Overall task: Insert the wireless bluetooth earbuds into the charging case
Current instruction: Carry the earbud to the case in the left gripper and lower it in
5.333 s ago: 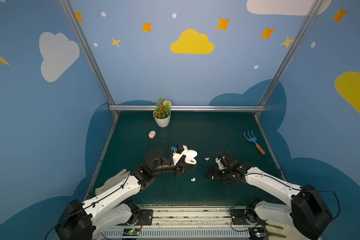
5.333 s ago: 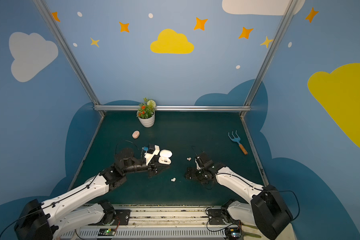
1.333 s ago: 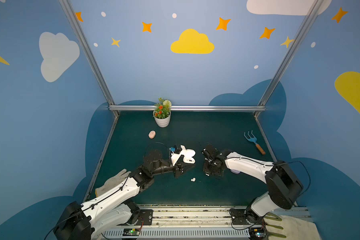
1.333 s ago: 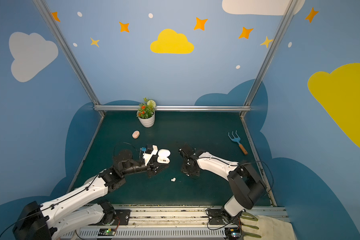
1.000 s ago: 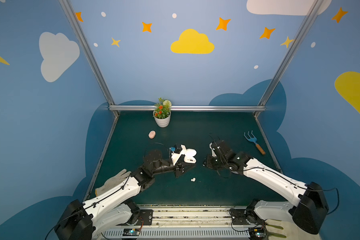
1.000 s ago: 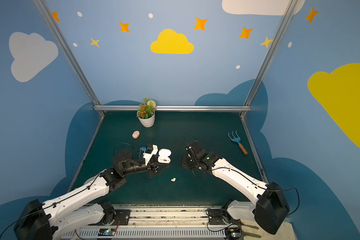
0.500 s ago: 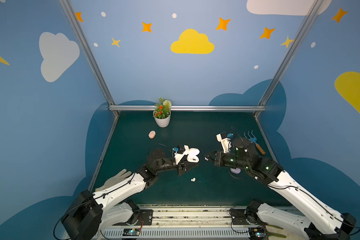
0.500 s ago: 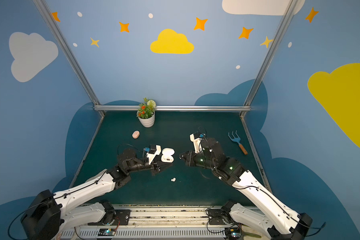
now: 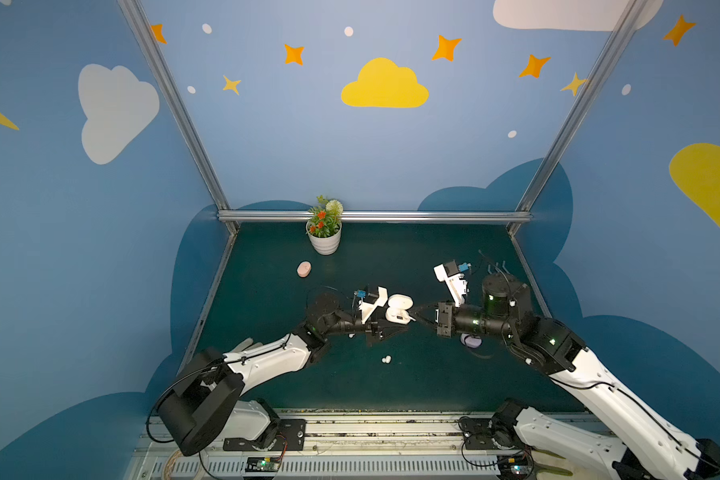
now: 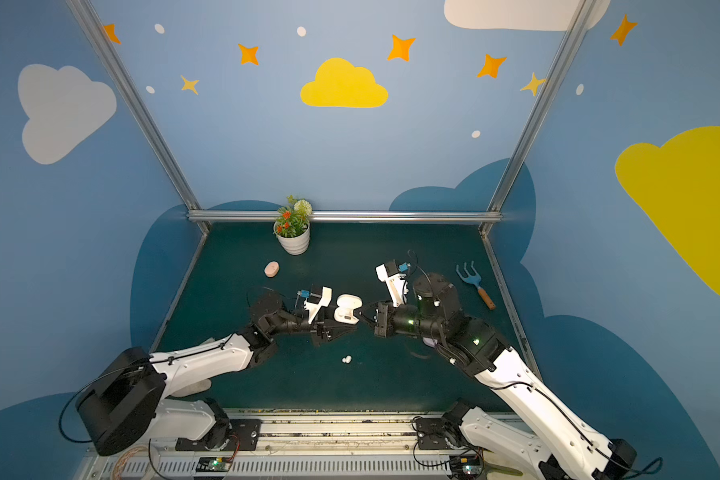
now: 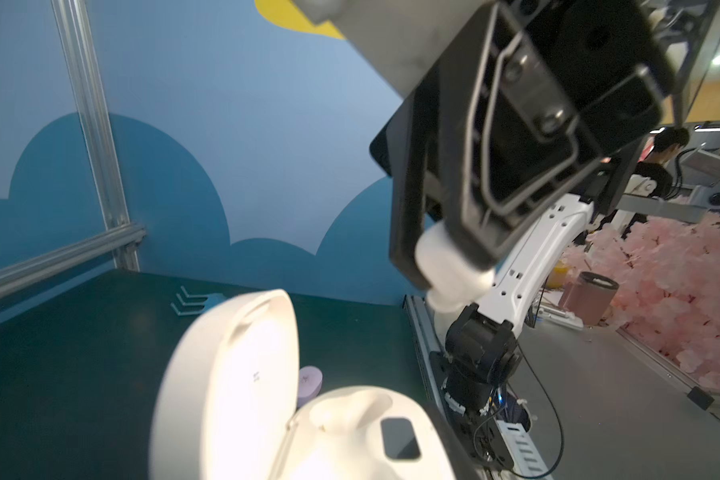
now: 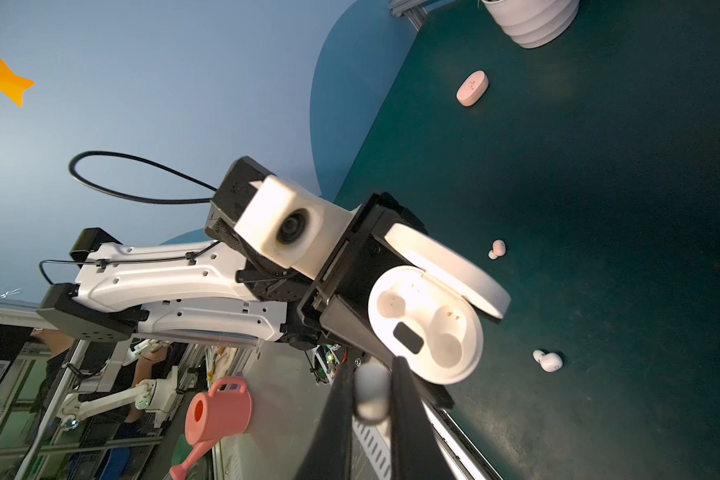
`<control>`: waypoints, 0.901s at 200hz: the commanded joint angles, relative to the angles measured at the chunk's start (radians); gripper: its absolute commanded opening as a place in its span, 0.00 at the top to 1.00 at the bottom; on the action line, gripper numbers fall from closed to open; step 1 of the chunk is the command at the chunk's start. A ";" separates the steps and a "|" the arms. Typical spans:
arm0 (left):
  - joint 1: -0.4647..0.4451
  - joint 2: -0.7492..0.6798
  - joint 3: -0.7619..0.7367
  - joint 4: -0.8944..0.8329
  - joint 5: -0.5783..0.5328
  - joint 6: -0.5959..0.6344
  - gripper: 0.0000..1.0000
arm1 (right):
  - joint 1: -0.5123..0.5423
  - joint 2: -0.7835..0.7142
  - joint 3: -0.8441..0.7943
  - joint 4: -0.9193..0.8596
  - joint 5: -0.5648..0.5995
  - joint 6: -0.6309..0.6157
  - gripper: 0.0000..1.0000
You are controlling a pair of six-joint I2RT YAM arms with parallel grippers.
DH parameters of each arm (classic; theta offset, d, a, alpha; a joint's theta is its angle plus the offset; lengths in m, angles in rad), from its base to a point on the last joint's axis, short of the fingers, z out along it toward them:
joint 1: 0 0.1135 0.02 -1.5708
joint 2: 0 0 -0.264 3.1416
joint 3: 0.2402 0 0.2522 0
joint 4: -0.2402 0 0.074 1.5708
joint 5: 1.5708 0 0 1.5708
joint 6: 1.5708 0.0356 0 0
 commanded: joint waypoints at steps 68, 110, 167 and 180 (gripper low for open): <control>-0.016 -0.047 0.027 0.047 0.040 -0.012 0.83 | -0.009 0.046 -0.030 0.061 -0.018 -0.017 0.93; -0.019 -0.065 0.022 0.044 0.031 -0.006 0.83 | -0.008 0.051 -0.044 0.072 -0.024 -0.002 0.93; -0.020 -0.085 0.013 0.033 0.020 0.003 0.83 | -0.009 0.052 -0.031 0.045 -0.006 -0.007 0.72; -0.022 -0.083 0.013 0.031 0.020 0.003 0.83 | -0.009 0.049 -0.024 0.045 0.000 -0.008 0.67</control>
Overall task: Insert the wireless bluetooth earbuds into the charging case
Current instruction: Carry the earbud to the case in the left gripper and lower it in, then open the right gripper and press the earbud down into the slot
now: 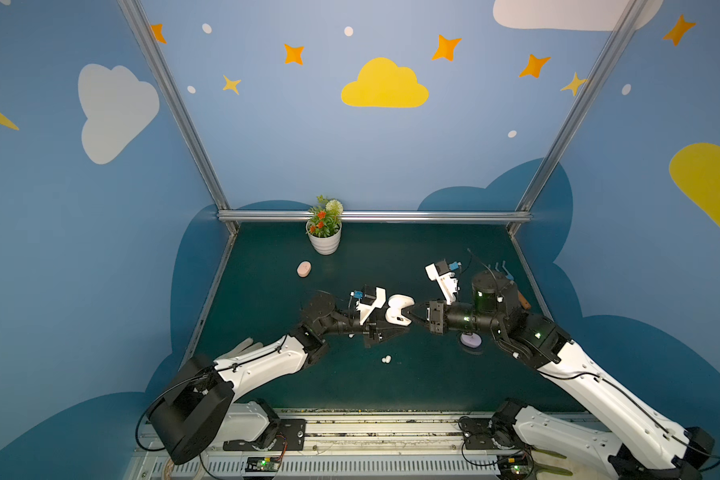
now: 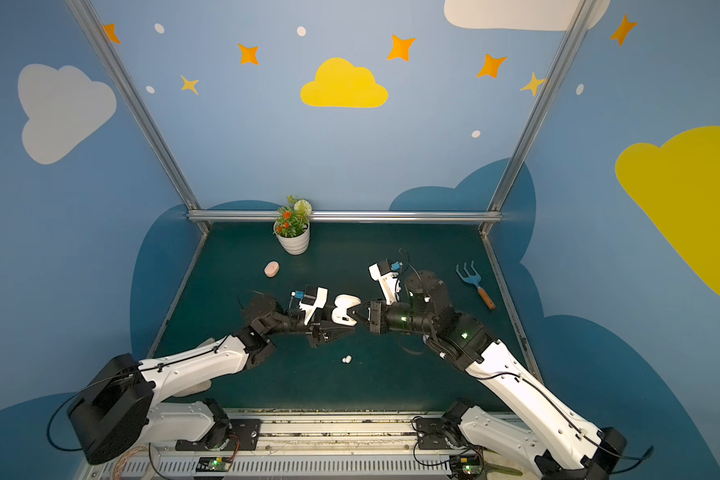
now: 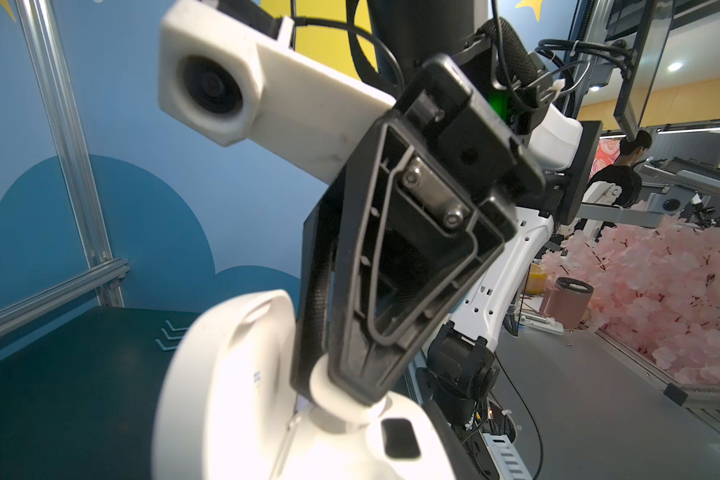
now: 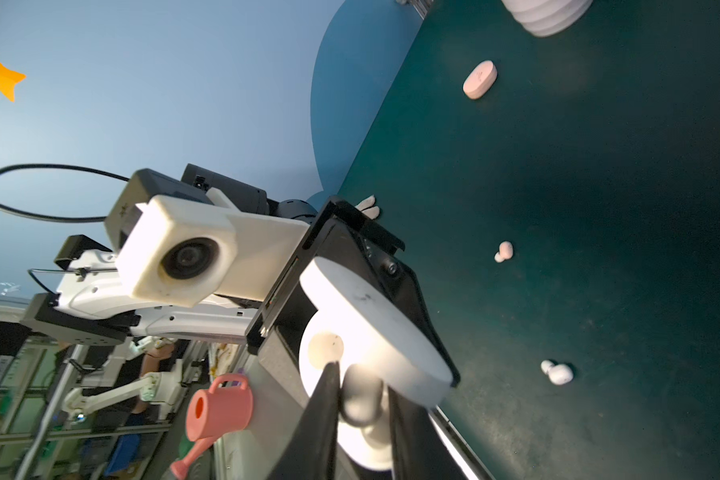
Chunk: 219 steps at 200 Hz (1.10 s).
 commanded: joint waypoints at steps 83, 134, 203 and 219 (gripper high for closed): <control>-0.011 -0.032 0.007 0.019 -0.001 0.021 0.83 | -0.003 0.000 0.040 -0.066 0.078 -0.025 0.49; -0.011 -0.027 0.007 0.016 -0.004 0.018 0.83 | -0.002 -0.013 0.045 -0.077 0.079 -0.025 0.43; -0.011 -0.028 -0.002 -0.024 -0.033 0.039 0.84 | 0.006 -0.028 0.059 -0.086 0.053 -0.004 0.41; -0.012 -0.024 -0.002 -0.024 -0.038 0.040 0.83 | 0.012 -0.035 0.059 -0.094 0.050 0.002 0.41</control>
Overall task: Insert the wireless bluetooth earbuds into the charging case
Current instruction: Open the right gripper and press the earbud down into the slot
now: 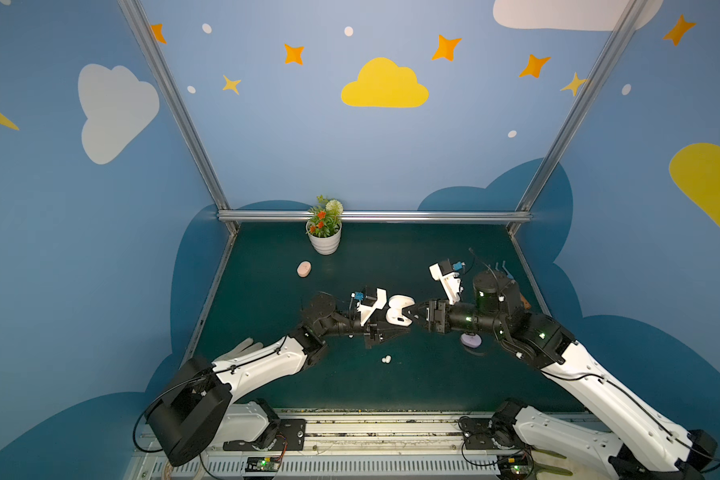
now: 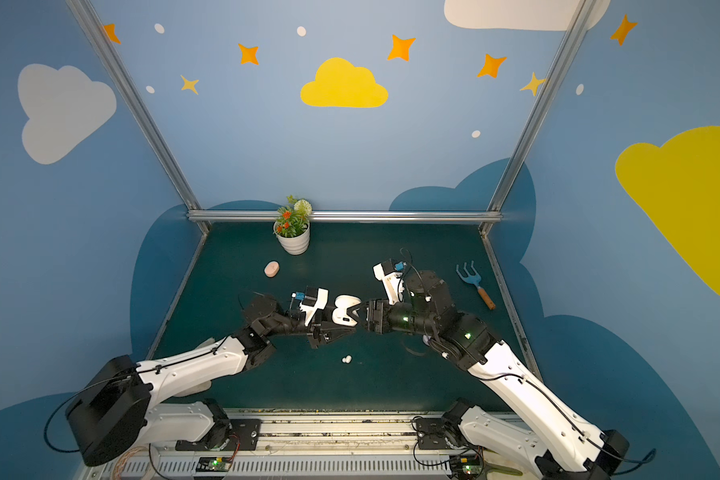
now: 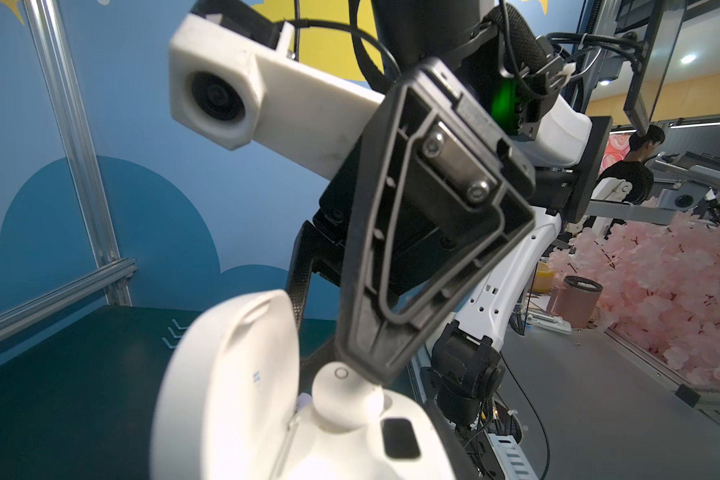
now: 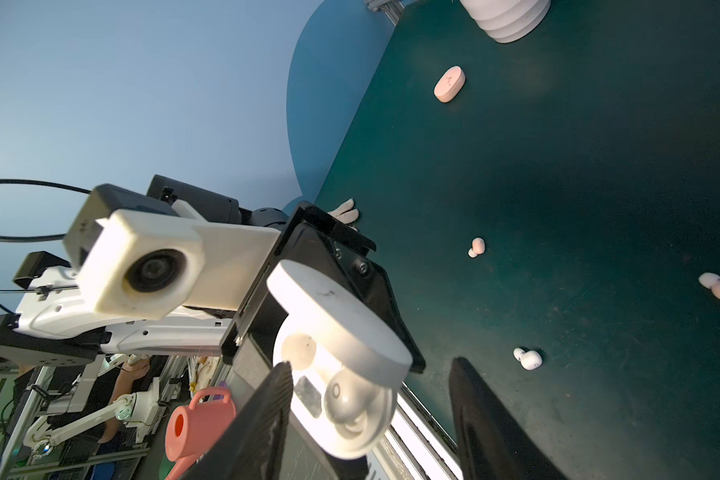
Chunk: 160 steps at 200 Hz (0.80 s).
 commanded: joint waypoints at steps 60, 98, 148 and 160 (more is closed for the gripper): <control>-0.001 -0.004 0.001 -0.004 -0.021 0.018 0.84 | 0.030 -0.037 0.032 -0.025 -0.029 0.041 0.47; -0.001 -0.006 0.002 -0.016 -0.021 0.022 0.84 | 0.042 -0.014 0.056 -0.007 -0.046 0.037 0.49; 0.000 -0.009 0.001 -0.019 -0.019 0.023 0.84 | 0.048 0.009 0.068 0.009 -0.054 0.031 0.49; -0.002 -0.010 0.002 -0.019 -0.021 0.024 0.84 | 0.051 0.014 0.068 0.003 -0.052 0.031 0.49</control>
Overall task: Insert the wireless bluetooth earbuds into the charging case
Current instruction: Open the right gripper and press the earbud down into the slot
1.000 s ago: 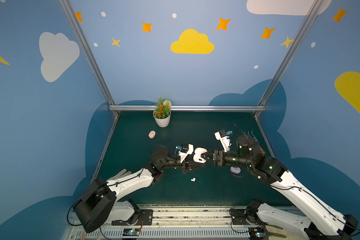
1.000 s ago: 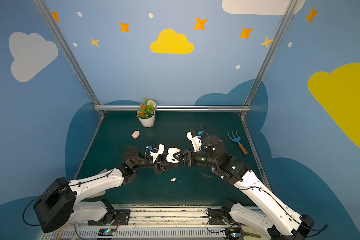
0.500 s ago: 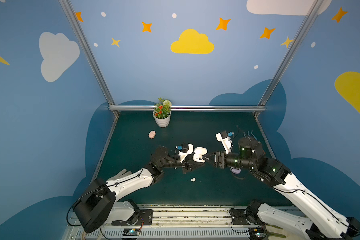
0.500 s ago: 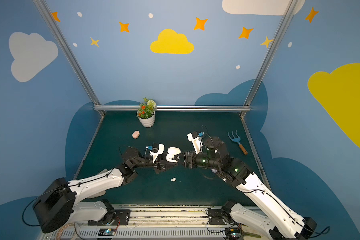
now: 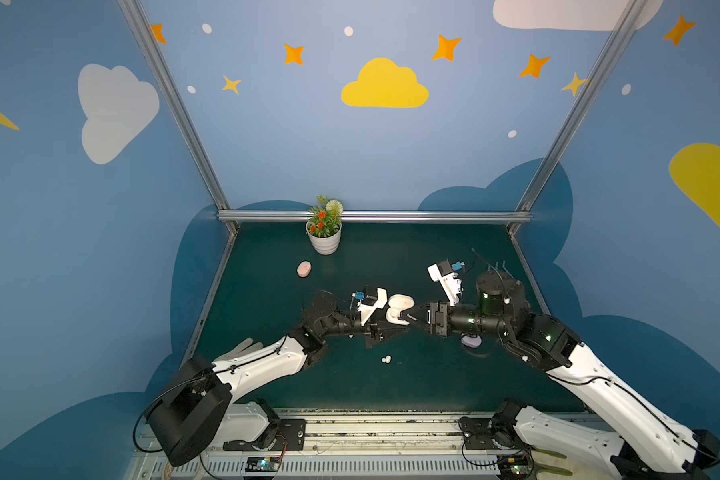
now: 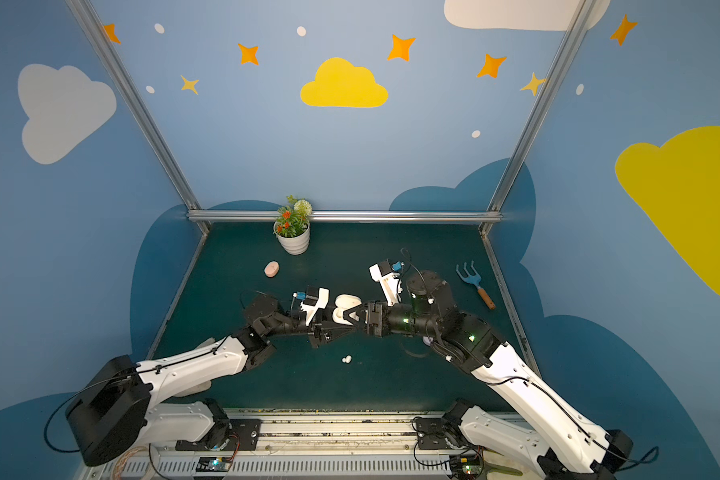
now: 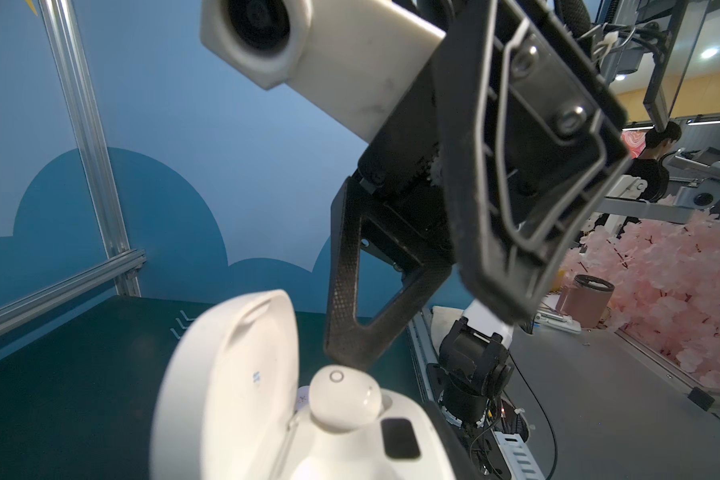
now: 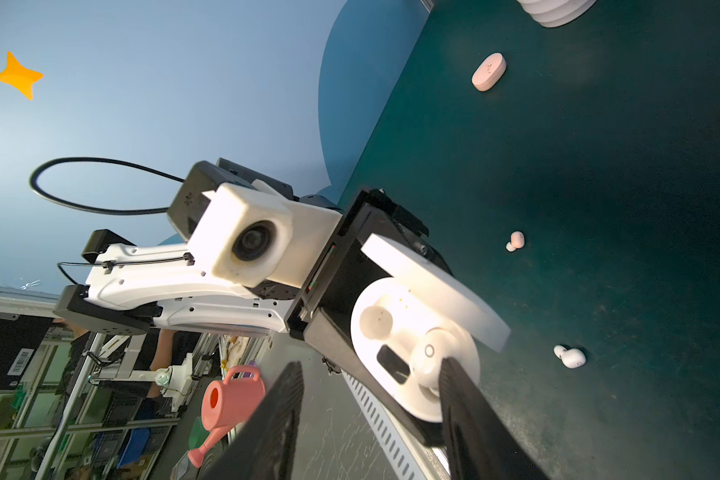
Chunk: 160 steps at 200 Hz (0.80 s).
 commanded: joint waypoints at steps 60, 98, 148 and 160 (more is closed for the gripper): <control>-0.002 -0.012 0.001 0.011 0.000 0.009 0.84 | 0.007 0.016 0.027 -0.009 0.005 -0.012 0.47; -0.002 -0.021 -0.001 0.011 -0.003 0.008 0.84 | 0.005 0.019 0.027 -0.034 0.037 -0.022 0.47; -0.002 -0.023 -0.002 0.011 -0.002 0.006 0.84 | 0.005 0.023 0.038 -0.028 0.038 -0.026 0.46; -0.002 -0.023 -0.001 0.008 -0.004 0.007 0.84 | 0.005 0.023 0.043 -0.033 0.043 -0.029 0.46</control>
